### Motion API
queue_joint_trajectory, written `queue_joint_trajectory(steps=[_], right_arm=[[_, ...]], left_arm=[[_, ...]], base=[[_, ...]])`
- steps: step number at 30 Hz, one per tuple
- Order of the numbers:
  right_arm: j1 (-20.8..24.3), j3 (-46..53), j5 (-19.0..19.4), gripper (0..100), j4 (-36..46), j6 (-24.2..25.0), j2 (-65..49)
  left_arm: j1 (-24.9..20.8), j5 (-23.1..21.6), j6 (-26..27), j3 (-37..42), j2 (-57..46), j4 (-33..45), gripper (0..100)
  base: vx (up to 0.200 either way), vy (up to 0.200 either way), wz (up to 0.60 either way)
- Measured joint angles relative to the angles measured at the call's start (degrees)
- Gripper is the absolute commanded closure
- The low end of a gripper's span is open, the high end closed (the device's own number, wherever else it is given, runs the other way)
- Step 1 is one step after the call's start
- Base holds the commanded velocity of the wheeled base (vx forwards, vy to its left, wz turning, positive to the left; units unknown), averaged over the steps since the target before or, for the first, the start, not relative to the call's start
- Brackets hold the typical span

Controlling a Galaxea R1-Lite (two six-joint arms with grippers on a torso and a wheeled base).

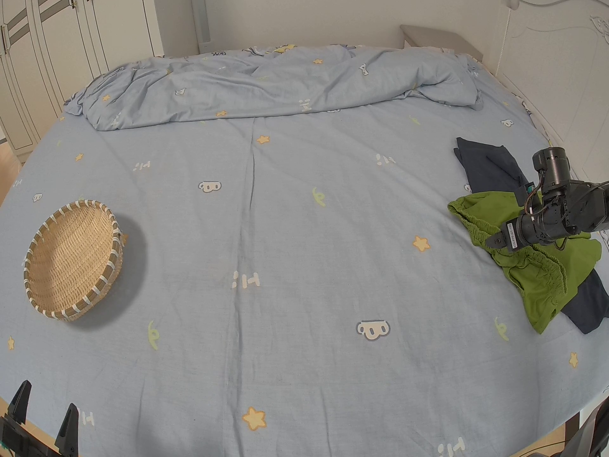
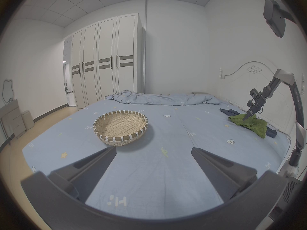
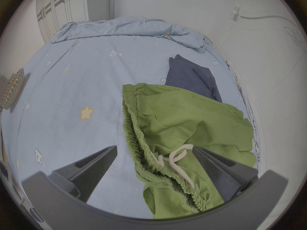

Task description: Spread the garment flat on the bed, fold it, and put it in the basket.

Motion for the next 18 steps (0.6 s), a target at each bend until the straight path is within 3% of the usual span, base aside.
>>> queue_joint_trajectory(steps=[18], right_arm=[[0.74, 1.84, -0.61, 0, -0.32, 0.40, 0.85]], left_arm=[[0.00, 0.00, -0.02, 0.00, 0.00, 0.00, 0]], base=[[0.000, 0.000, 0.00]])
